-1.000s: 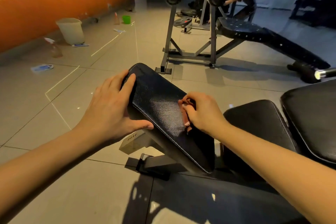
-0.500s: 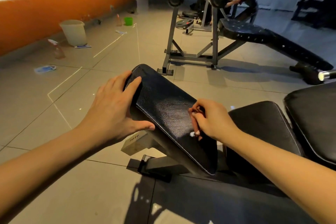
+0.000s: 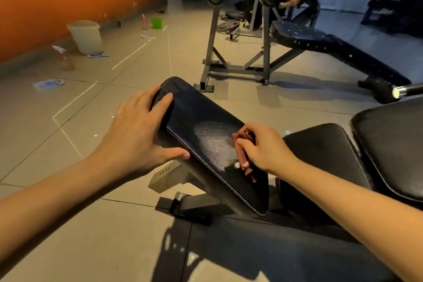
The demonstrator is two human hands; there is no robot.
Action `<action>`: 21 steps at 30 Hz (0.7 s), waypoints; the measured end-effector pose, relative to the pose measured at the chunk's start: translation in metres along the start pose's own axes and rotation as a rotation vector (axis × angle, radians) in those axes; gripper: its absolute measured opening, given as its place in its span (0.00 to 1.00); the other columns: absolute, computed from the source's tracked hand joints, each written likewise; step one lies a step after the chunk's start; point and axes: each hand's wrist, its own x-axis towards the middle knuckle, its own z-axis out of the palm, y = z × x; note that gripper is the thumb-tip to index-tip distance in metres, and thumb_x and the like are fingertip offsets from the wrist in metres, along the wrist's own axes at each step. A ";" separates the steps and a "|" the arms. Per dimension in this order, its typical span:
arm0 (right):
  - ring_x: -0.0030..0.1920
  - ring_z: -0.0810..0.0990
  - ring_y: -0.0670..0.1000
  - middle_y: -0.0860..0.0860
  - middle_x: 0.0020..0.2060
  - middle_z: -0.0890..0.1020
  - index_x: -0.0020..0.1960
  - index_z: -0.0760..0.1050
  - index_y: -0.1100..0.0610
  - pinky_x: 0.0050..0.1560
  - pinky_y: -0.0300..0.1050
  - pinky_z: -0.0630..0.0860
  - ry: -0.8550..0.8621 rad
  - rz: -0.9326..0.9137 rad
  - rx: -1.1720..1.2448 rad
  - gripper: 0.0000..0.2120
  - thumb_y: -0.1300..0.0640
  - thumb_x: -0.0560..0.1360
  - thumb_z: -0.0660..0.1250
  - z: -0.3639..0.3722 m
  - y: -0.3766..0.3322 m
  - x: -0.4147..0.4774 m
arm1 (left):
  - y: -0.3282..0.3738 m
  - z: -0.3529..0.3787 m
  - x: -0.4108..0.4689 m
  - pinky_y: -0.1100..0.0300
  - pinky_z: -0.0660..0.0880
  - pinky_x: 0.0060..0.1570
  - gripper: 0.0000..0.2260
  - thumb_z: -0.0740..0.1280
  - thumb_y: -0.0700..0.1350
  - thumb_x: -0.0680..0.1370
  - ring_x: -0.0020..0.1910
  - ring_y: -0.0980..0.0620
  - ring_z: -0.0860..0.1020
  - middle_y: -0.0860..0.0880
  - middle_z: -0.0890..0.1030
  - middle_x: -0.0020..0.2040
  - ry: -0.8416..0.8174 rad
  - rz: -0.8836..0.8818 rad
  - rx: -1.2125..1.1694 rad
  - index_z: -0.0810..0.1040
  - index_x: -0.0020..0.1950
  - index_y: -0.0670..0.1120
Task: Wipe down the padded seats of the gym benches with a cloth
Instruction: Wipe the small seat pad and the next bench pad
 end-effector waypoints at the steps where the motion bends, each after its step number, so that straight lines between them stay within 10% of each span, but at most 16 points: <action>1: 0.45 0.79 0.48 0.46 0.39 0.80 0.47 0.77 0.54 0.45 0.44 0.69 0.000 0.122 -0.105 0.04 0.57 0.80 0.67 -0.003 0.018 0.006 | 0.000 0.001 0.000 0.39 0.59 0.75 0.56 0.61 0.78 0.61 0.77 0.39 0.59 0.42 0.58 0.81 0.004 0.003 -0.001 0.59 0.82 0.48; 4: 0.49 0.81 0.59 0.56 0.42 0.82 0.46 0.78 0.60 0.47 0.50 0.76 0.067 0.284 -0.128 0.06 0.58 0.79 0.66 -0.001 0.024 0.026 | 0.002 0.001 0.000 0.38 0.60 0.75 0.57 0.64 0.79 0.61 0.77 0.38 0.60 0.40 0.59 0.80 0.010 -0.003 -0.021 0.59 0.82 0.46; 11: 0.51 0.78 0.45 0.44 0.48 0.81 0.55 0.81 0.53 0.51 0.39 0.74 0.111 -0.278 0.200 0.05 0.56 0.80 0.68 0.014 -0.074 0.011 | 0.005 -0.005 -0.001 0.41 0.57 0.76 0.56 0.61 0.76 0.61 0.78 0.41 0.57 0.43 0.57 0.81 -0.013 0.001 -0.020 0.56 0.82 0.48; 16: 0.50 0.80 0.60 0.49 0.37 0.76 0.44 0.74 0.54 0.43 0.45 0.66 0.084 0.250 -0.075 0.06 0.59 0.80 0.66 0.000 0.018 0.039 | 0.001 0.000 0.000 0.40 0.59 0.76 0.55 0.63 0.79 0.65 0.78 0.41 0.58 0.43 0.57 0.81 0.009 0.012 -0.005 0.58 0.82 0.47; 21: 0.50 0.81 0.54 0.53 0.45 0.84 0.50 0.82 0.56 0.51 0.49 0.76 0.142 -0.049 0.221 0.05 0.57 0.79 0.68 0.013 -0.056 0.053 | 0.000 0.002 0.000 0.39 0.60 0.75 0.56 0.65 0.77 0.63 0.78 0.40 0.59 0.42 0.58 0.81 0.021 0.017 -0.007 0.58 0.82 0.47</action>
